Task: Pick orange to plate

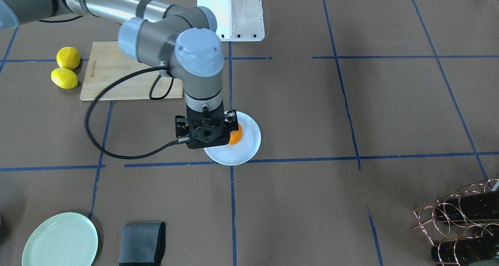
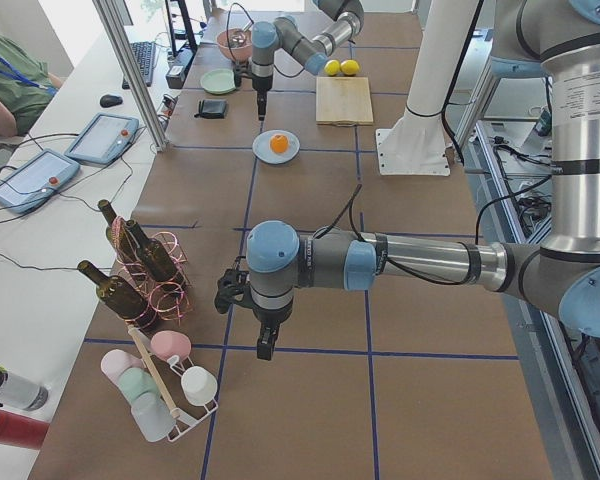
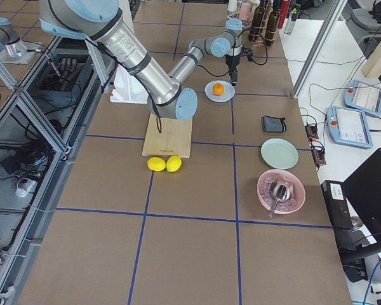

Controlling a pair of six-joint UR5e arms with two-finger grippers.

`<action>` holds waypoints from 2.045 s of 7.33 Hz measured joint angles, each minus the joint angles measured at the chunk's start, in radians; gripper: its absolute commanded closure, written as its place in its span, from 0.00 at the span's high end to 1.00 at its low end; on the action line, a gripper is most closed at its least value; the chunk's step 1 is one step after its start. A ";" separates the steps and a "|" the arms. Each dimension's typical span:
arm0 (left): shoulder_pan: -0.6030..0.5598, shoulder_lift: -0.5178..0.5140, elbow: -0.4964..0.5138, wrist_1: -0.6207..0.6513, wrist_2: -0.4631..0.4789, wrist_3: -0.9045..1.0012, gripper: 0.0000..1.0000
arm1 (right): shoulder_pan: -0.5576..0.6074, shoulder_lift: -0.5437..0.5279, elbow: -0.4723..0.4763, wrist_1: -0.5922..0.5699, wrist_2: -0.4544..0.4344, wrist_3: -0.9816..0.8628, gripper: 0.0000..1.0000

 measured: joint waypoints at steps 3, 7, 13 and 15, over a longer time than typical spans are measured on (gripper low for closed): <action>0.001 0.018 -0.003 0.002 -0.002 0.004 1.00 | 0.301 -0.278 0.303 -0.213 0.167 -0.559 1.00; 0.002 0.019 -0.002 -0.003 -0.040 0.006 1.00 | 0.628 -0.588 0.350 -0.278 0.247 -1.142 1.00; 0.001 0.023 -0.003 -0.002 -0.053 0.007 1.00 | 0.903 -0.934 0.223 -0.128 0.249 -1.202 1.00; 0.002 0.023 0.001 -0.003 -0.053 0.008 1.00 | 0.906 -0.951 0.195 -0.113 0.280 -1.203 1.00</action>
